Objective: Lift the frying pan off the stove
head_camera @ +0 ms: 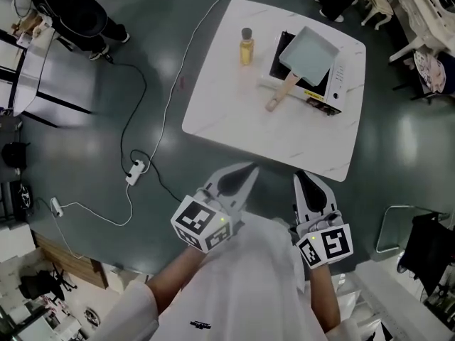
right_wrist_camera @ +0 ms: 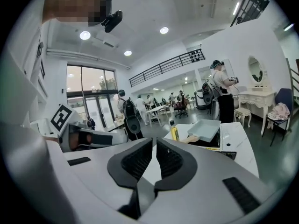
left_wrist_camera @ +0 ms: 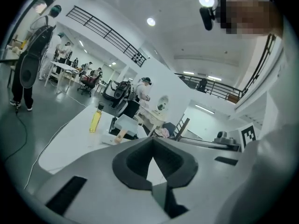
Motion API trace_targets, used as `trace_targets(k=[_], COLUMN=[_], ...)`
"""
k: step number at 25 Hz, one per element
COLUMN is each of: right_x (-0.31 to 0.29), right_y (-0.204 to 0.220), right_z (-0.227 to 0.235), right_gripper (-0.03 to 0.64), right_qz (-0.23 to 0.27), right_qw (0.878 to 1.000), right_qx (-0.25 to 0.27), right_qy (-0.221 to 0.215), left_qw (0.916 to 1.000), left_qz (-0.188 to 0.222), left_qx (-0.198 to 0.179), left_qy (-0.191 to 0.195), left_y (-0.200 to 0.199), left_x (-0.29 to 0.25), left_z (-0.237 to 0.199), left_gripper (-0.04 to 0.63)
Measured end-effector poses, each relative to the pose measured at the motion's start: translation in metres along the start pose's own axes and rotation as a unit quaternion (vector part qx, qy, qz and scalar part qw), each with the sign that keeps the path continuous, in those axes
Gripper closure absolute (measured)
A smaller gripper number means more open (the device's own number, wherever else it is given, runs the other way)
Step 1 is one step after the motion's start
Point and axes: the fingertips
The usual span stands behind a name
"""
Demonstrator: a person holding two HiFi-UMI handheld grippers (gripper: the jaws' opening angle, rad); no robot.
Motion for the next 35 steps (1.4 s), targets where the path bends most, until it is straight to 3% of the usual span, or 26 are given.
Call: trace_targets(k=[8, 19, 29, 30, 33, 35], right_x=[-0.053, -0.069, -0.096, -0.100, -0.115, -0.124], right_y=[-0.027, -0.048, -0.040, -0.040, -0.037, -0.031], right_z=[0.021, 0.061, 0.079, 0.080, 0.086, 0.090], right_gripper=[0.615, 0.615, 0.615, 0.608, 0.508, 0.507], right_qz=[-0.004, -0.006, -0.046, -0.050, -0.056, -0.056], right_qw=[1.000, 0.998, 0.996, 0.995, 0.993, 0.992], right_qx=[0.003, -0.014, -0.036, -0.043, -0.063, -0.076], right_qy=[-0.009, -0.060, -0.072, -0.075, -0.086, -0.086], left_qw=[1.0000, 0.9978, 0.9942, 0.9940, 0.9944, 0.9945], left_qz=[-0.005, -0.009, -0.026, -0.028, -0.024, -0.029], left_qx=[0.002, 0.036, 0.065, 0.066, 0.065, 0.073], left_qy=[0.001, -0.055, -0.082, -0.083, -0.080, -0.069], left_y=[-0.028, -0.035, -0.031, -0.031, -0.031, -0.026], left_x=[-0.034, -0.067, -0.085, -0.087, -0.098, -0.106], left_z=[-0.037, -0.048, -0.068, -0.071, -0.082, -0.088], left_gripper=[0.595, 0.595, 0.595, 0.594, 0.595, 0.594])
Point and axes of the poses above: the fingertips, and each gripper's own axes: x backward along the fingers, z to its right, y out of its underside, and after that the axes turned 6 degrees about -x, right-handed
